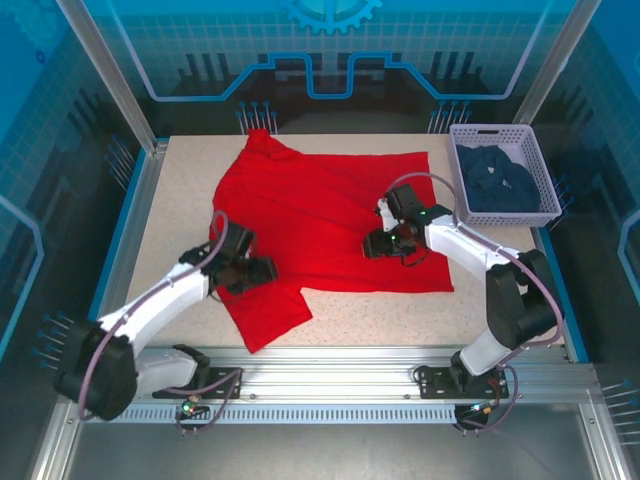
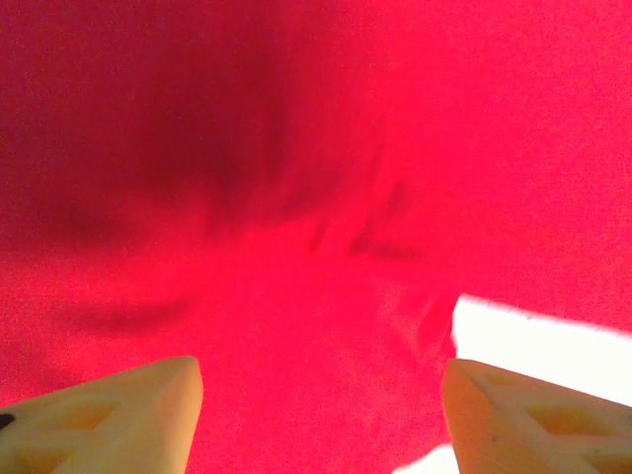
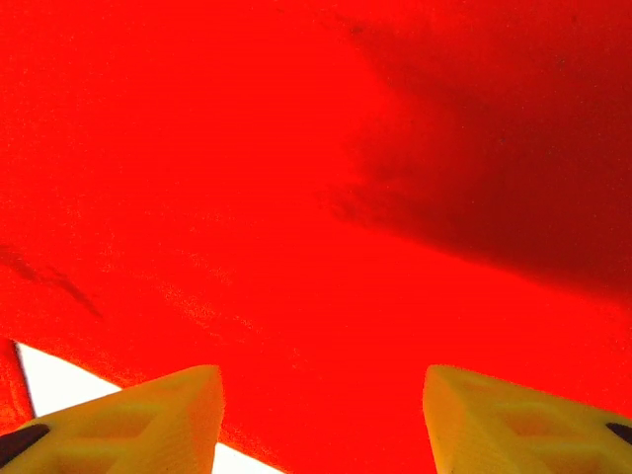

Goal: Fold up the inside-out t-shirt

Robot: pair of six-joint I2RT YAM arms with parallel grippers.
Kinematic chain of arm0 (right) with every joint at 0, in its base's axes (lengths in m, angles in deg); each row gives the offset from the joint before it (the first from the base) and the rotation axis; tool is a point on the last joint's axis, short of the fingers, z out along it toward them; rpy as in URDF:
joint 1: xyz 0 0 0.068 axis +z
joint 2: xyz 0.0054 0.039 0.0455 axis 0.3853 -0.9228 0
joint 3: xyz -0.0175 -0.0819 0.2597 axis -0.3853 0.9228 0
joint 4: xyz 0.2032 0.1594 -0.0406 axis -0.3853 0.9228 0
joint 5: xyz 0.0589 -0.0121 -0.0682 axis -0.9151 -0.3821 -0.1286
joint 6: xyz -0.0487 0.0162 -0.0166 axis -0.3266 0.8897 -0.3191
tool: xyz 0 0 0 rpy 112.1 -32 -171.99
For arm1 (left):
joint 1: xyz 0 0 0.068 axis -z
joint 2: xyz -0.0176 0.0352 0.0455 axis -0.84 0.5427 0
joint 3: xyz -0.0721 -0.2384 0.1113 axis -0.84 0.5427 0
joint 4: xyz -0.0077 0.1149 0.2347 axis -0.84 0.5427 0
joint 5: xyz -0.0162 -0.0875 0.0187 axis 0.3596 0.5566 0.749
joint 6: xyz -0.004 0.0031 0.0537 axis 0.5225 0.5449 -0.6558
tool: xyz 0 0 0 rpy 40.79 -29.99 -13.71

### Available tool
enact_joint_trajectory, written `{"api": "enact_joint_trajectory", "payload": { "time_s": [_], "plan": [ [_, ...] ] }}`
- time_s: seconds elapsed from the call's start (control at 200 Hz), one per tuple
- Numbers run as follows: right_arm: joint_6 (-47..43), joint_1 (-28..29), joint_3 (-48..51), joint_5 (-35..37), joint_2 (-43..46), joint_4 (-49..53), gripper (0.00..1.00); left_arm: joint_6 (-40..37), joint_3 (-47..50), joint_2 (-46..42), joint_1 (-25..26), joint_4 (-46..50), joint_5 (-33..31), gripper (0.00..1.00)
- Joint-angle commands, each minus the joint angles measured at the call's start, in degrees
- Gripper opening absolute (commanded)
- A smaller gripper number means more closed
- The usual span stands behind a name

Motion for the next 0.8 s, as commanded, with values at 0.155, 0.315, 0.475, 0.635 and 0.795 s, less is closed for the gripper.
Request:
{"api": "enact_joint_trajectory", "payload": {
  "time_s": [0.155,0.315,0.475,0.635,0.795],
  "plan": [
    [-1.3,-0.6,1.3,-2.5,2.6,-2.3,0.57,19.1,3.4,-2.7,15.5,19.9,-6.7,0.63],
    [-1.4,-1.7,2.5,-3.4,2.9,-2.6,0.57,19.6,6.2,-3.2,16.3,21.4,-4.1,0.59],
    [-1.4,-1.8,2.1,-3.8,2.1,-2.5,0.57,16.0,7.2,-1.0,14.5,17.6,-2.4,0.52],
    [-1.4,-1.8,1.6,-3.5,1.9,-1.7,0.57,12.8,8.1,1.8,12.7,13.4,0.1,0.48],
    [-1.4,-1.9,1.8,-2.7,2.0,-1.4,0.57,11.7,9.4,3.9,12.6,11.4,1.0,0.45]
  ]
}}
